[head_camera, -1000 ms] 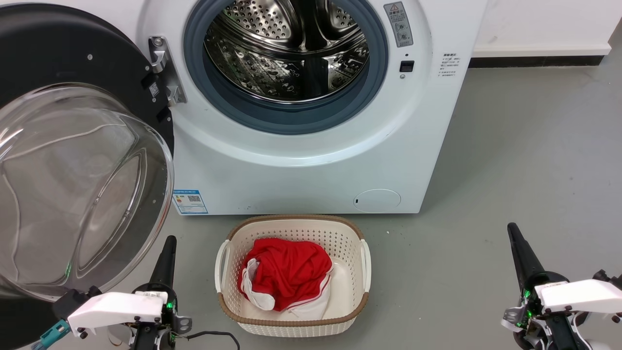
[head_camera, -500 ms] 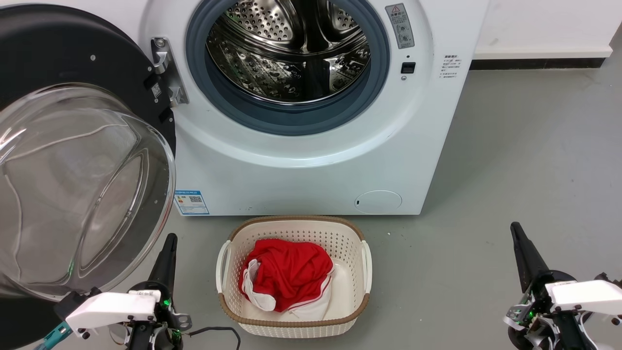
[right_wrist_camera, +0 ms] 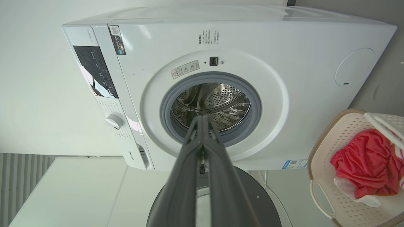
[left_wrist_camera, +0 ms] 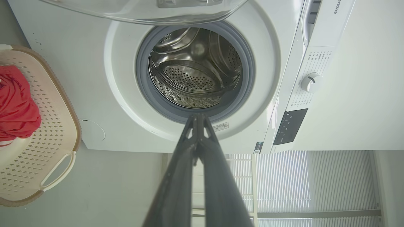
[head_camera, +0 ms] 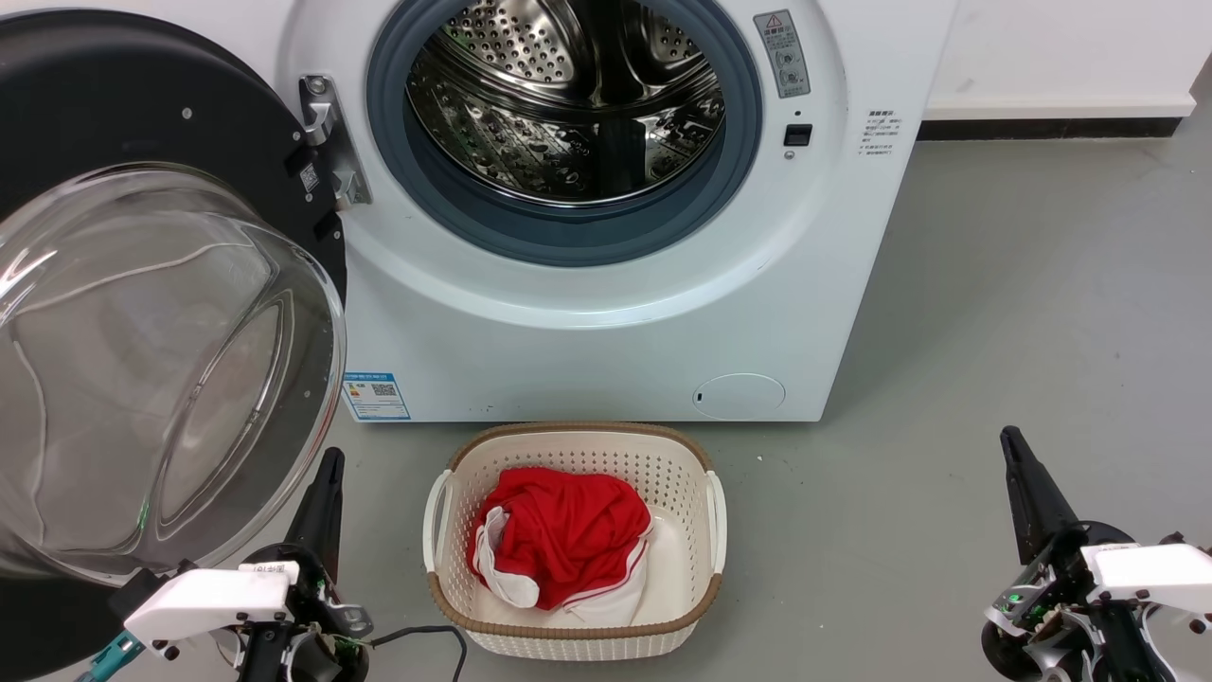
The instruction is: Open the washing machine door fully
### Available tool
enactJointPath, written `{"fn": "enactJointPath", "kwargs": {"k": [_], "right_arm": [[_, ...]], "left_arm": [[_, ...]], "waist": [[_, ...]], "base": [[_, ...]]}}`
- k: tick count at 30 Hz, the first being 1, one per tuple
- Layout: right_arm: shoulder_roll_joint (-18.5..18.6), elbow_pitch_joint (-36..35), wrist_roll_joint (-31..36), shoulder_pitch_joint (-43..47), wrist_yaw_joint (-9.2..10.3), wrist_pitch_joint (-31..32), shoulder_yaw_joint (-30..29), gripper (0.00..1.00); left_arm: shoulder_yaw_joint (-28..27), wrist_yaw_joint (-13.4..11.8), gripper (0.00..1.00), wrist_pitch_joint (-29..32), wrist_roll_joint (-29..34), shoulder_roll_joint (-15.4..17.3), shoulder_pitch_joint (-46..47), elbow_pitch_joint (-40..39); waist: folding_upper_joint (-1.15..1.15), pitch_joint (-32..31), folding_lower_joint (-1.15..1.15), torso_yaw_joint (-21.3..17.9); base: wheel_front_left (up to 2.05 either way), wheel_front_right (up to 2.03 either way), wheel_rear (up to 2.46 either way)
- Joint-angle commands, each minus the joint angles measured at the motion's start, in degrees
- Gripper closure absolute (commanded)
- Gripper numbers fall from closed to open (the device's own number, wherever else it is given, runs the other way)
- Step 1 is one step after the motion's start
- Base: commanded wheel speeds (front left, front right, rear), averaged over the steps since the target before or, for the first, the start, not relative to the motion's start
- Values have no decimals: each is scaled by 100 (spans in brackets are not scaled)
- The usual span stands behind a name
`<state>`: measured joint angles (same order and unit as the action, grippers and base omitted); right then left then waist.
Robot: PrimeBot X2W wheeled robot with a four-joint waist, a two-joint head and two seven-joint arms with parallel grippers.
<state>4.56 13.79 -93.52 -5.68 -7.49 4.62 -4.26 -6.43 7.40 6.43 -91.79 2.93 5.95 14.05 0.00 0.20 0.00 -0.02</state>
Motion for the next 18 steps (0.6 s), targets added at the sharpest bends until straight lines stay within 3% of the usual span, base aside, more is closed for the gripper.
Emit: {"fn": "enactJointPath", "kwargs": {"k": [1,18], "right_arm": [[-19,19,-73,-61,0,34,-21,100],[-47,20,-23,-65,0,62,-58,100]], "left_arm": [[-27,26,100,33,-68,-10,51,10],[-26,26,100,31,-65,-10,49,8]], "waist": [[0,-2,0,2],[0,-2,0,2]], "base": [[0,0,0],[0,0,0]]}}
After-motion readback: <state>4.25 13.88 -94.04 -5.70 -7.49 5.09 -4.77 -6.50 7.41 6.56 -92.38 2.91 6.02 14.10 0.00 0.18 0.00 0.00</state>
